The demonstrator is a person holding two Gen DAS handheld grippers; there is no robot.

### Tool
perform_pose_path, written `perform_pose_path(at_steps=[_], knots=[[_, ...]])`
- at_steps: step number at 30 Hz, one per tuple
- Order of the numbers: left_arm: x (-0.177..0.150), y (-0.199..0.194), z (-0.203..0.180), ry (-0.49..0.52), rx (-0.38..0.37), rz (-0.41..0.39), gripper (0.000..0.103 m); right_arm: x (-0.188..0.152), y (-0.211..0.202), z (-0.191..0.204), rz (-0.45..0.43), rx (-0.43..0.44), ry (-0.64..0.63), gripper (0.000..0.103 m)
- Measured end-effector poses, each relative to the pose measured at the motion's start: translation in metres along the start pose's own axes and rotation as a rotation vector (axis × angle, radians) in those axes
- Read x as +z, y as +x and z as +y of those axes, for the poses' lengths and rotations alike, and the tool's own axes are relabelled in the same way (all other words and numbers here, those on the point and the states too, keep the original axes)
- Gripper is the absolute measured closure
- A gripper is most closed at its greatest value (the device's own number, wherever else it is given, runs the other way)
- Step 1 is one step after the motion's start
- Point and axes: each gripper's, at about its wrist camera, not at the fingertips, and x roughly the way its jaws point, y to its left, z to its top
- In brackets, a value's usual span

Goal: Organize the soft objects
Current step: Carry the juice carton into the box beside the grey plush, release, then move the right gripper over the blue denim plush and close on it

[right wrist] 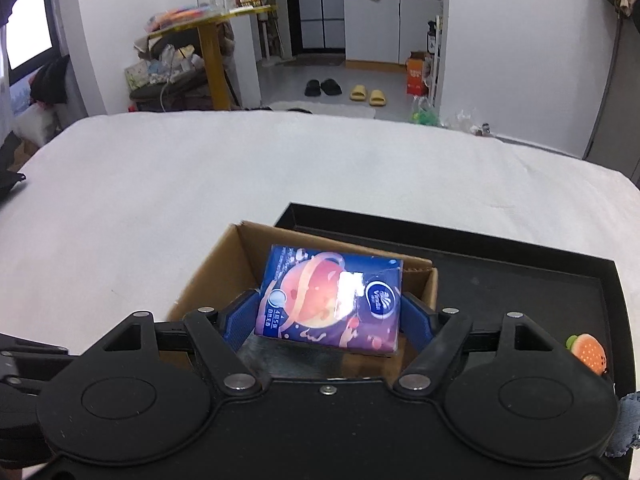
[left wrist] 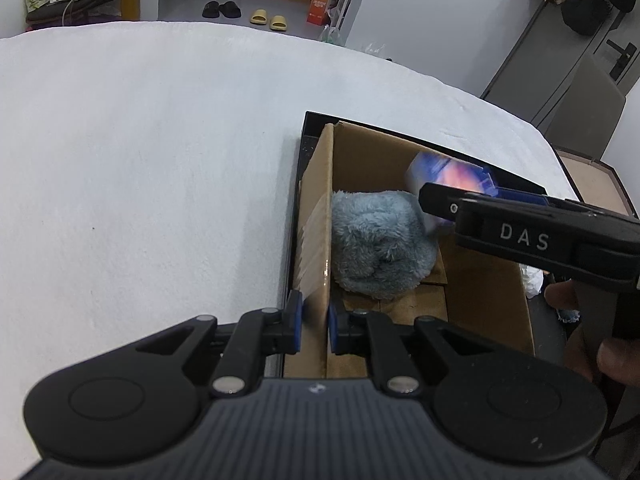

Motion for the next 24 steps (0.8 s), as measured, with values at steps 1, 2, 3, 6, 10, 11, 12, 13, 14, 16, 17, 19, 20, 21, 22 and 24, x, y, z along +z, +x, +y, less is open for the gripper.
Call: perform_pose_path(at_steps=[1,2,3,6,10,11,12,13,14,16,17,19,20,21,22,24], knots=[[0.000,0.000,0.000,-0.001,0.001,0.000,0.091,0.000,0.001,0.000,0.004,-0.003,0.002,0.026],[0.000,0.000,0.000,-0.001,0.002,0.000,0.091,0.000,0.001,-0.001,0.004,-0.006,0.006,0.025],[0.000,0.000,0.000,-0.001,-0.003,-0.001,0.091,-0.001,0.001,-0.002,0.005,-0.008,0.010,0.023],[0.000,0.001,-0.002,0.002,0.009,-0.001,0.091,-0.005,-0.005,-0.006,0.008,-0.006,0.025,0.021],[0.000,0.002,-0.003,0.002,0.016,-0.002,0.091,-0.011,-0.015,-0.012,0.012,0.005,0.060,0.021],[-0.001,0.002,-0.004,0.002,0.018,-0.003,0.091,-0.013,-0.017,-0.014,0.014,0.008,0.071,0.021],[-0.001,0.002,-0.004,0.004,0.020,-0.003,0.091,-0.016,-0.021,-0.015,0.017,0.010,0.083,0.021],[-0.001,0.002,-0.005,0.007,0.022,-0.004,0.091,-0.018,-0.023,-0.017,0.018,0.010,0.089,0.021],[-0.002,0.001,-0.006,0.008,0.024,-0.005,0.091,-0.020,-0.024,-0.017,0.019,0.011,0.094,0.021],[-0.002,0.000,-0.009,0.012,0.030,-0.006,0.091,-0.024,-0.028,-0.018,0.021,0.010,0.098,0.021],[-0.002,0.000,-0.010,0.015,0.033,-0.007,0.091,-0.025,-0.030,-0.019,0.021,0.010,0.098,0.021],[-0.002,-0.002,-0.013,0.024,0.045,-0.015,0.091,-0.028,-0.033,-0.020,0.021,0.005,0.103,0.021],[-0.002,-0.003,-0.014,0.030,0.049,-0.020,0.090,-0.029,-0.035,-0.022,0.022,0.004,0.110,0.021],[-0.002,-0.004,-0.014,0.033,0.053,-0.023,0.089,-0.030,-0.036,-0.023,0.022,0.003,0.118,0.021],[-0.002,-0.005,-0.015,0.035,0.054,-0.025,0.088,-0.030,-0.038,-0.025,0.022,0.001,0.124,0.021],[-0.002,-0.006,-0.015,0.034,0.062,-0.025,0.088,-0.032,-0.040,-0.029,0.019,-0.007,0.130,0.021]])
